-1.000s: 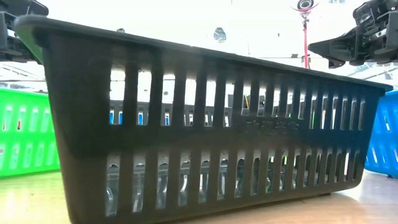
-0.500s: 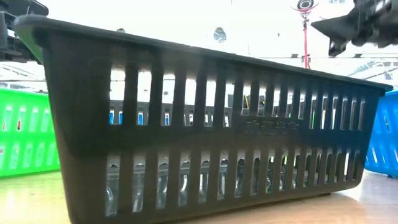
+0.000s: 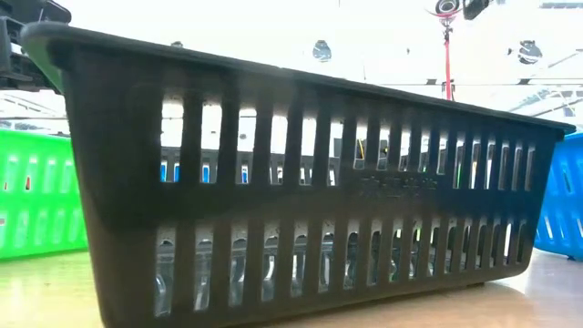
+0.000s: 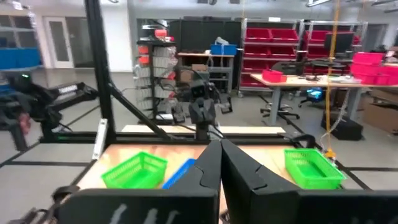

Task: Stack baskets by color
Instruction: Stack the bottom blue bin on the top blue bin

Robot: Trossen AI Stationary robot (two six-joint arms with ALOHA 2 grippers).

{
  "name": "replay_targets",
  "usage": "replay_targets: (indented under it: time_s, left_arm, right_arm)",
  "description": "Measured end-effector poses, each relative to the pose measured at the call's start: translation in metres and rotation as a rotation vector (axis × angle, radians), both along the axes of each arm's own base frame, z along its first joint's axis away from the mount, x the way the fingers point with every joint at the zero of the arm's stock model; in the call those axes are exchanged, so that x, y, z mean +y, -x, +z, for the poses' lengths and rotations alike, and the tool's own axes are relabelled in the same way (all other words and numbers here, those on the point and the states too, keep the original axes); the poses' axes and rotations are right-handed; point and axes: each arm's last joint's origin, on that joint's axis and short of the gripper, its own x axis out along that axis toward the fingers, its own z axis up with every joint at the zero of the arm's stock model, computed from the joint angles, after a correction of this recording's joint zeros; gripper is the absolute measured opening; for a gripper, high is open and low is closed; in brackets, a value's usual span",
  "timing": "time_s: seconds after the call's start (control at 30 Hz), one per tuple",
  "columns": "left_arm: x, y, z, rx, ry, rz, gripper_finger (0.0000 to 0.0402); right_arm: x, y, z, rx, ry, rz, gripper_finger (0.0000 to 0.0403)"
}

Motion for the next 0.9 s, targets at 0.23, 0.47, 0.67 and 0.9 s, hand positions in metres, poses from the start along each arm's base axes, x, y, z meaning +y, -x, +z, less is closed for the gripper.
replay_targets:
  time_s: [0.23, 0.47, 0.67, 0.9]
  left_arm:
    - [0.000, 0.000, 0.000, 0.000, 0.000, 0.000, 0.0031]
    - [0.000, 0.000, 0.000, 0.000, 0.000, 0.000, 0.0031]
    - [0.000, 0.000, 0.000, 0.000, 0.000, 0.000, 0.0031]
    - [0.000, 0.000, 0.000, 0.000, 0.000, 0.000, 0.0031]
  right_arm:
    - [0.001, -0.005, 0.046, 0.073, -0.020, 0.000, 0.0000]
    - [0.001, -0.007, 0.079, 0.154, -0.040, -0.004, 0.0000]
    - [0.002, -0.012, 0.096, 0.177, -0.037, -0.005, 0.0000]
    - [0.002, -0.018, 0.106, 0.211, -0.031, -0.006, 0.0000]
